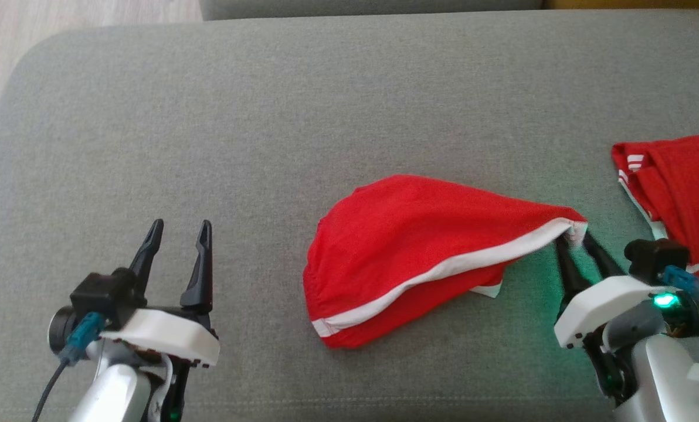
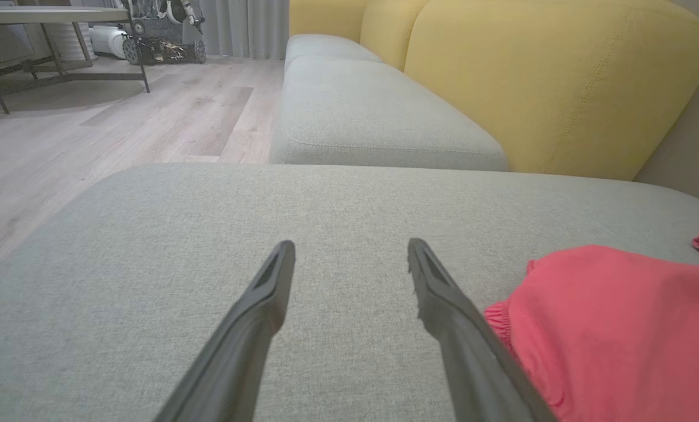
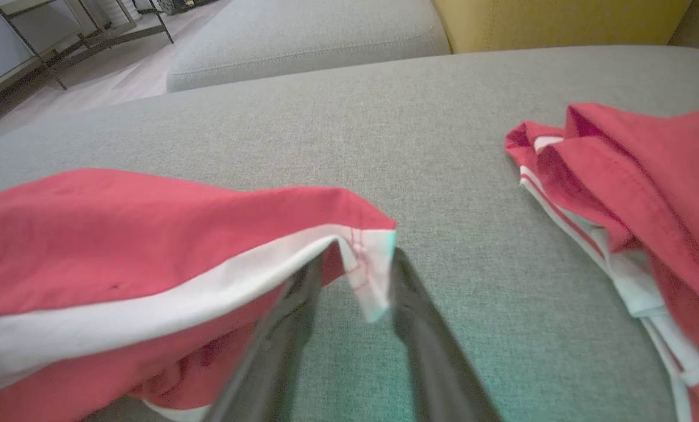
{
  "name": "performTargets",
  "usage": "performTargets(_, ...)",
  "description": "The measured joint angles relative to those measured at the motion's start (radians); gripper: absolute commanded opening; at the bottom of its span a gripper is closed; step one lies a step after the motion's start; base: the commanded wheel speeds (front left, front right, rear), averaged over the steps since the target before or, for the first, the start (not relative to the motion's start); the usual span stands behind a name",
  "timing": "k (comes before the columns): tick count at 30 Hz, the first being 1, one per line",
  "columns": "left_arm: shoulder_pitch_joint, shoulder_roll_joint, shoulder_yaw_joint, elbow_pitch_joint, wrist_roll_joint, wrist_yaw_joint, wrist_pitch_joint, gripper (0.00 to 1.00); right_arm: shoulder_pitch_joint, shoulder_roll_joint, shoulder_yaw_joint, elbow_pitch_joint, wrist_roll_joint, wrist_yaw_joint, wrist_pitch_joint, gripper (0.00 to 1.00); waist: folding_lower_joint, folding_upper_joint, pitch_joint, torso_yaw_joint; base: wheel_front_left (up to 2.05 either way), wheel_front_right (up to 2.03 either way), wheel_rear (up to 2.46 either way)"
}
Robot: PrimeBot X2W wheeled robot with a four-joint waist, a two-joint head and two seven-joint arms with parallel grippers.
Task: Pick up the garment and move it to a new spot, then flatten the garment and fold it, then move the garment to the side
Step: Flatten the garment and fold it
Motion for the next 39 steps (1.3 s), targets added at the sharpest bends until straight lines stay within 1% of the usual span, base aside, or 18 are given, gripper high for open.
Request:
performTargets(3, 0.0, -0.001, -0.001, 0.002, 0.0, 0.0, -0.001, 1.0, 0.003, 0.0, 0.002, -0.006, -0.012, 0.0, -0.019, 1.0, 0.0, 0.0, -0.009, -0.005, 0.0, 0.0, 0.0)
performTargets(5, 0.0, -0.001, -0.001, 0.004, 0.0, 0.001, -0.005, 1.0, 0.008, 0.0, 0.002, -0.034, -0.018, 0.0, -0.022, 1.0, -0.0001, 0.0, -0.019, -0.007, 0.0, 0.0, 0.0)
performTargets(7, 0.003, -0.002, -0.001, 0.004, 0.0, 0.002, -0.009, 1.0, 0.026, 0.0, -0.001, -0.077, -0.021, 0.0, -0.028, 1.0, -0.0001, 0.0, -0.031, -0.009, 0.0, 0.0, 0.0)
performTargets(13, 0.042, -0.002, 0.002, -0.002, 0.011, 0.028, -0.018, 1.0, 0.129, 0.011, -0.022, -0.221, -0.046, 0.0, -0.029, 1.0, -0.0002, 0.0, -0.067, -0.018, 0.0, 0.0, 0.0)
performTargets(19, 0.085, -0.002, 0.003, -0.026, 0.02, 0.049, -0.019, 1.0, 0.128, 0.029, -0.02, -0.324, -0.082, 0.0, -0.03, 1.0, -0.0002, 0.0, -0.114, -0.023, 0.0, 0.0, 0.0)
performTargets(27, 0.146, -0.001, -0.006, -0.047, 0.02, 0.062, -0.017, 1.0, 0.182, 0.044, -0.014, -0.36, -0.089, 0.0, -0.015, 1.0, -0.0002, 0.0, -0.161, -0.019, 0.0, 0.0, 0.0)
performTargets(39, 0.149, 0.003, -0.012, -0.053, 0.019, 0.063, 0.001, 1.0, 0.195, 0.053, -0.015, -0.379, -0.09, 0.0, -0.008, 1.0, -0.0002, 0.0, -0.164, -0.016, 0.0, 0.0, 0.0)
